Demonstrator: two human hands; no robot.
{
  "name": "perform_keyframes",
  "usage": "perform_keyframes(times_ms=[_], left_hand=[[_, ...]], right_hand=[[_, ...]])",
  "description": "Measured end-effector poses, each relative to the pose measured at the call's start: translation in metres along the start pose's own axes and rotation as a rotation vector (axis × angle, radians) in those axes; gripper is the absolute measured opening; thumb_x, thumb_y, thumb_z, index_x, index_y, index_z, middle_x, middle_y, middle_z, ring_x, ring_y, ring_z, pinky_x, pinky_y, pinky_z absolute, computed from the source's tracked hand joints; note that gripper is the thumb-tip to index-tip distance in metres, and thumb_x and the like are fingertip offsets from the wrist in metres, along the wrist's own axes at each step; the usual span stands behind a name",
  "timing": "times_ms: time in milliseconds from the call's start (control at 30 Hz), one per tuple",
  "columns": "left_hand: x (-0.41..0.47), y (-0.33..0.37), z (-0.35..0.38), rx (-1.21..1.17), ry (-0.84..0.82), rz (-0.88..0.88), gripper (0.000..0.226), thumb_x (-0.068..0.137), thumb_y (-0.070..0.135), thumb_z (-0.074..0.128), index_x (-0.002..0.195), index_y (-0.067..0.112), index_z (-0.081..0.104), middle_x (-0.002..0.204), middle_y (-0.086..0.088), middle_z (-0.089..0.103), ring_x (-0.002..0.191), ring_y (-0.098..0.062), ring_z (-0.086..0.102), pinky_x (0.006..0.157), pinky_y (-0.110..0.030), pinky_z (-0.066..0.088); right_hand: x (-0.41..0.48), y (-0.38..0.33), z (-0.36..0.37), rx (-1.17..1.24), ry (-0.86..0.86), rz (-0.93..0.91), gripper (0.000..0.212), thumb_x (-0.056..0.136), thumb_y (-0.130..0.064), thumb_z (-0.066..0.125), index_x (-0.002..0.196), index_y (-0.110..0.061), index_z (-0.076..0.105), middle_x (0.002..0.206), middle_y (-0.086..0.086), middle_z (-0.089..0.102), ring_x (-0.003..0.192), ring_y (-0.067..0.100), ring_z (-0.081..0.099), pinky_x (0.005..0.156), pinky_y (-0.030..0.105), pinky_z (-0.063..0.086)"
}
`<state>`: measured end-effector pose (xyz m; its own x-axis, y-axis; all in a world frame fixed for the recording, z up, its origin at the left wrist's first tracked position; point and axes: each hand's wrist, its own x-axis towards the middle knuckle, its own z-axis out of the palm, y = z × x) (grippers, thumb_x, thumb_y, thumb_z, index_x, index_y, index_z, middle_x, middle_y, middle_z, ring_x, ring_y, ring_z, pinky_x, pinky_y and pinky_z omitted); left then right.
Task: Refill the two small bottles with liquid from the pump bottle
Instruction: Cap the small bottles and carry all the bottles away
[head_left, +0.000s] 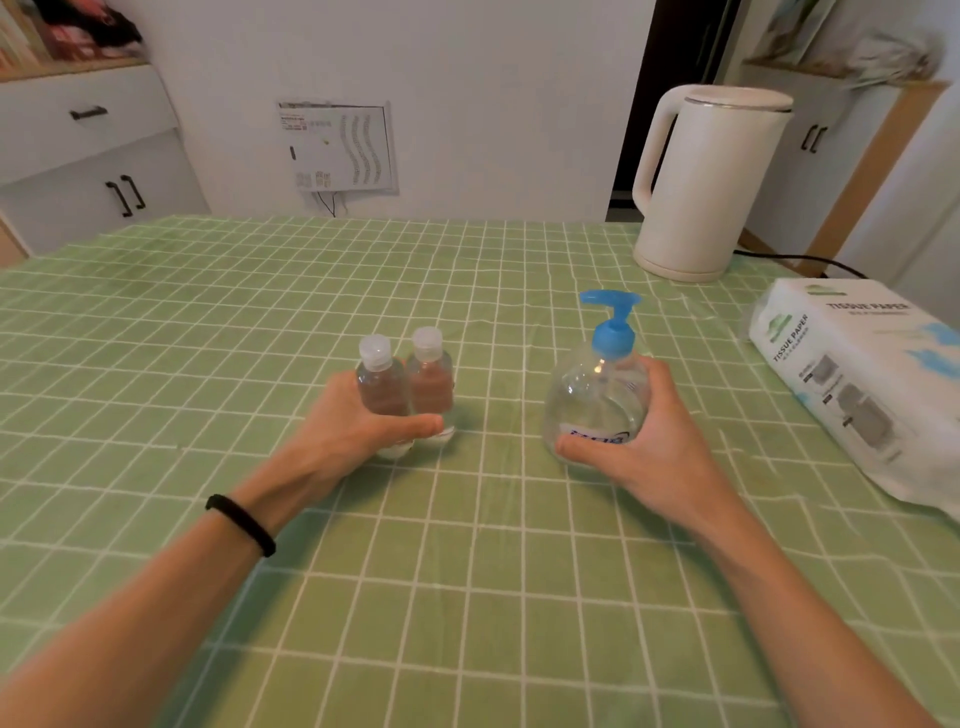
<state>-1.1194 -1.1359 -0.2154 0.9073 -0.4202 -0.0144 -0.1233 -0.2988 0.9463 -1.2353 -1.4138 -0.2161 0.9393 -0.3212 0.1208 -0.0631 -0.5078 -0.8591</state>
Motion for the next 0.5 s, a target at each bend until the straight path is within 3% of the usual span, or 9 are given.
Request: perform_keyframes(times_ms=[67,133,300,433,500], left_hand=[[-0.009,0.002,0.005,-0.012,0.041,0.005,0.056,0.061,0.033,0.092,0.114,0.022,0.078,0.111,0.002,0.082,0.105,-0.019,0.078,0.104,-0.048,0.054],[-0.023,0.004,0.008,-0.018,0.066,0.014,0.055,0.06,0.034,0.091,0.113,0.021,0.078,0.108,0.003,0.083,0.101,-0.016,0.079,0.1,-0.043,0.057],[-0.079,0.004,0.009,-0.012,0.077,0.04,0.048,0.068,0.036,0.089,0.113,0.026,0.078,0.106,0.005,0.083,0.098,-0.016,0.08,0.08,-0.023,0.063],[-0.126,0.011,0.012,-0.039,0.103,0.049,0.051,0.067,0.033,0.091,0.115,0.021,0.078,0.108,0.001,0.082,0.1,-0.019,0.08,0.085,-0.022,0.062],[-0.144,0.016,0.015,-0.057,0.139,0.046,0.052,0.066,0.029,0.092,0.115,0.018,0.079,0.109,-0.001,0.082,0.101,-0.02,0.08,0.089,-0.027,0.063]], right_hand=[[-0.001,-0.001,0.0,0.01,0.02,-0.017,0.096,0.055,-0.056,0.092,0.136,-0.045,0.042,0.132,-0.022,0.061,0.102,-0.009,0.067,0.097,0.039,0.054],[-0.004,-0.002,0.002,0.006,0.026,-0.038,0.093,0.055,-0.054,0.093,0.134,-0.045,0.044,0.13,-0.022,0.063,0.094,-0.011,0.067,0.091,0.035,0.054],[-0.018,-0.01,0.004,0.086,0.025,-0.135,0.086,0.054,-0.057,0.09,0.128,-0.05,0.047,0.113,-0.03,0.064,0.098,-0.016,0.064,0.08,0.018,0.049],[-0.031,-0.024,0.012,0.236,-0.025,-0.19,0.083,0.055,-0.057,0.09,0.129,-0.051,0.052,0.112,-0.033,0.067,0.106,-0.008,0.068,0.085,0.027,0.058],[-0.038,-0.029,0.017,0.271,-0.061,-0.213,0.078,0.055,-0.056,0.089,0.124,-0.055,0.053,0.112,-0.034,0.068,0.105,-0.005,0.07,0.082,0.021,0.059]])
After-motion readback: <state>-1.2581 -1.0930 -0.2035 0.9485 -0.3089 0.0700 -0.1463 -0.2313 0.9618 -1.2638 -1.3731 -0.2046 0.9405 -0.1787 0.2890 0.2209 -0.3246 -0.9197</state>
